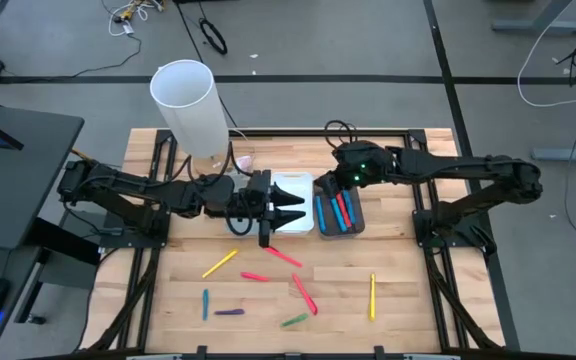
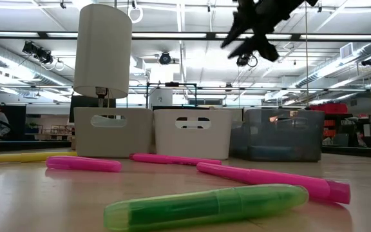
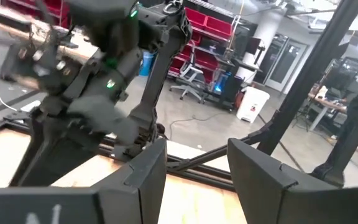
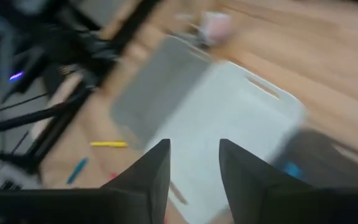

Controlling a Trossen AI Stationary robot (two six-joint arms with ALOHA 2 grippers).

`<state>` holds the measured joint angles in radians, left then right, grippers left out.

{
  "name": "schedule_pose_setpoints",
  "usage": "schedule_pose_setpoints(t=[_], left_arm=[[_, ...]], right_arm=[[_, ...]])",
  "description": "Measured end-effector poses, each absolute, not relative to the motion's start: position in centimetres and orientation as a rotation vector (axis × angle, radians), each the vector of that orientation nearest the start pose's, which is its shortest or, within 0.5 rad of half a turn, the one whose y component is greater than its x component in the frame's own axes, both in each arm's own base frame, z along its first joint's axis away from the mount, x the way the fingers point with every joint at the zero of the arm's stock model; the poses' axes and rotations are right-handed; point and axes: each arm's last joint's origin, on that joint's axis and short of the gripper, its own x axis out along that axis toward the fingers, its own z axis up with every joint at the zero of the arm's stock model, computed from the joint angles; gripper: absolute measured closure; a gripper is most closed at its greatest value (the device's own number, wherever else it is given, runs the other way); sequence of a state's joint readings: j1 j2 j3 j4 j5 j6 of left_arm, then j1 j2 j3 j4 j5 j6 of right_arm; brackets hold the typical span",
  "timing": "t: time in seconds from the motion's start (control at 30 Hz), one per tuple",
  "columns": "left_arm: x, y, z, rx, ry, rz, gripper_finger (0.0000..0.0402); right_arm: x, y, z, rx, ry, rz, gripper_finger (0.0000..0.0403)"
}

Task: Pick & Place Markers
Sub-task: Put the left yellow highlighter pen into the white bin

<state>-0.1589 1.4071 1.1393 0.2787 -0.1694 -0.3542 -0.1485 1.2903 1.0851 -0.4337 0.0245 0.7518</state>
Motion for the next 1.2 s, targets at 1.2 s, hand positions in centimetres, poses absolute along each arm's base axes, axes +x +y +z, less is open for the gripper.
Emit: schedule_pose_setpoints(t=[1.2], left_arm=[[31.3,-7.2,36.1,-0.438,0.003,-0.061,0.0225]], right_arm=[[28.8,5.7,35.3,0.455,0.239,0.389,0.0269]])
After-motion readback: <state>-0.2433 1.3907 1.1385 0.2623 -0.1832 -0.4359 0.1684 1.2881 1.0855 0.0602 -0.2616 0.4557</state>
